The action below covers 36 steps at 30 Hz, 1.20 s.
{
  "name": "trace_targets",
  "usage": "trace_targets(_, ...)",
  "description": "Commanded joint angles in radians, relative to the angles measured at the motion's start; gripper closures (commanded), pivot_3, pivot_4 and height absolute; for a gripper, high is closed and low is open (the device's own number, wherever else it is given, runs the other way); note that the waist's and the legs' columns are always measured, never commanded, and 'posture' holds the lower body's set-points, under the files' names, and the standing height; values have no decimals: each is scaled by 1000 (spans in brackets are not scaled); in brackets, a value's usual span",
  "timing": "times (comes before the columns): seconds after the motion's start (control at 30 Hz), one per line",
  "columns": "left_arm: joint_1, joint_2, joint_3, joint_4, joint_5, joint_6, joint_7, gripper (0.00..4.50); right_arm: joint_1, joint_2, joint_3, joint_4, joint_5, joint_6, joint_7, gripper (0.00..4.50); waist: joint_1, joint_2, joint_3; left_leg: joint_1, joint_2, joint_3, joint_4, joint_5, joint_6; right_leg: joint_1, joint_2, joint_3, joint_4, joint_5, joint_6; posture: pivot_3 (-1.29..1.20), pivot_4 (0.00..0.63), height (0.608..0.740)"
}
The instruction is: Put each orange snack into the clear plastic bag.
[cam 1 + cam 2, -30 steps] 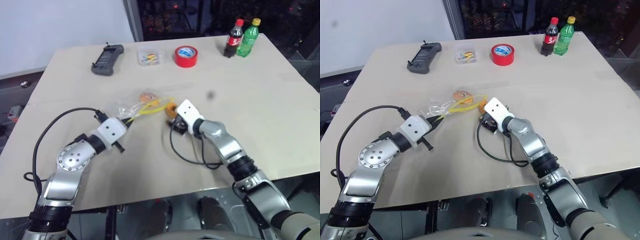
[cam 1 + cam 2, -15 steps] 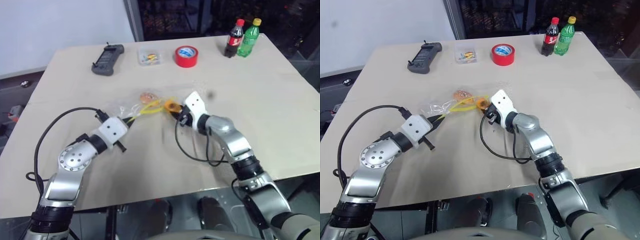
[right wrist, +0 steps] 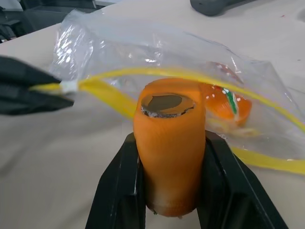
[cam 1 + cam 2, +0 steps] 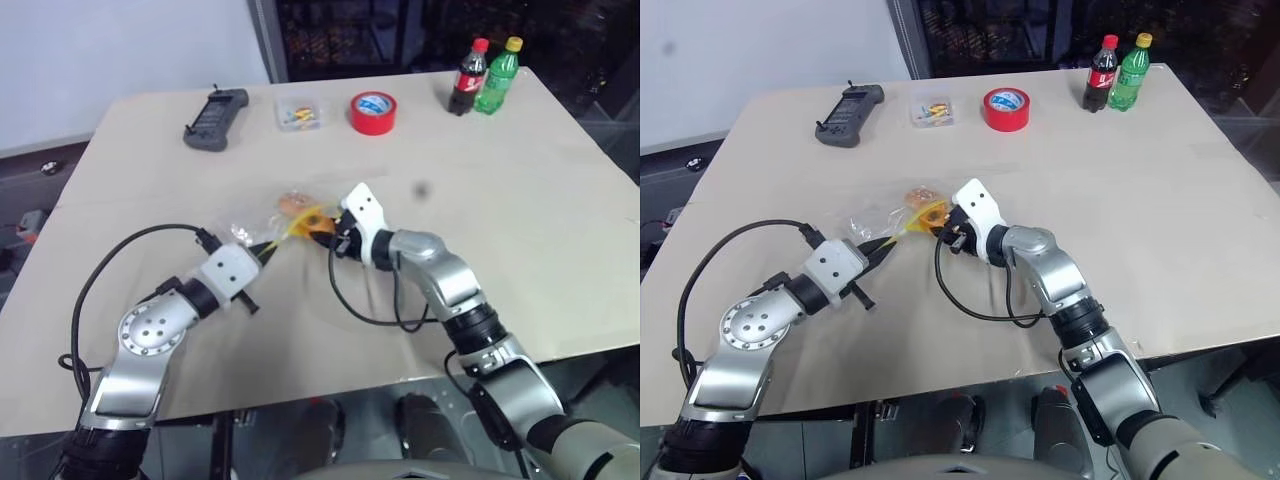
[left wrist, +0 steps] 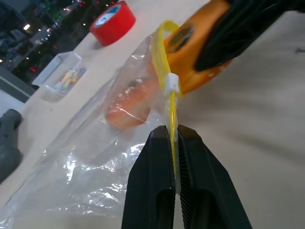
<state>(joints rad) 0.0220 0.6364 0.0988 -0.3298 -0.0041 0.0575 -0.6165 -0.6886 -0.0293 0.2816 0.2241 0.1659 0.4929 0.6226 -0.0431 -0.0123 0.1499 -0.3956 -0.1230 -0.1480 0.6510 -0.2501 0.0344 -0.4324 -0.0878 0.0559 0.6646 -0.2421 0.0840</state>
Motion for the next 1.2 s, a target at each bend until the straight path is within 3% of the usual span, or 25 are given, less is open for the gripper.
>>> trace_targets(0.03,18,16,4,-45,-7,-28,-15,4500,-46,34,-39,22,39,-24,21,3223,-1,0,0,0,0,0,0,0,0,0,0,0,0,0,0,0,150,740)
trace_targets(0.27,30,34,-23,-34,21,-53,-33,4500,-117,135,-153,161,176,76,63,3223,-2,0,0,0,0,0,-1,0,0,0,1,0,0,0,0,0,150,740)
trace_targets(0.43,31,37,-17,-37,24,-54,-31,4500,-148,164,-117,238,147,16,97,3223,-1,1,0,0,0,0,-1,0,0,0,1,0,0,0,0,0,150,740)
trace_targets(0.63,39,23,-7,-51,13,-39,-17,4500,-182,182,-9,414,-3,-266,125,3223,-7,1,0,1,0,0,-1,0,0,-1,1,0,0,0,0,0,150,740)
trace_targets(0.83,40,8,22,-64,-20,6,-5,4500,-147,151,-41,358,6,-284,141,486,-16,1,0,1,0,0,-1,0,0,0,1,0,0,0,0,0,150,740)
trace_targets(1.07,-10,-29,95,-55,-155,117,0,4500,18,-42,-75,-96,104,-121,228,486,-8,1,0,0,0,-2,0,0,0,0,0,-1,0,0,0,0,150,740)
trace_targets(1.2,-44,-21,119,-25,-201,142,-21,4500,69,-137,-51,-230,80,-125,245,486,-14,1,0,1,1,-1,0,0,0,0,1,-1,1,0,0,0,150,740)
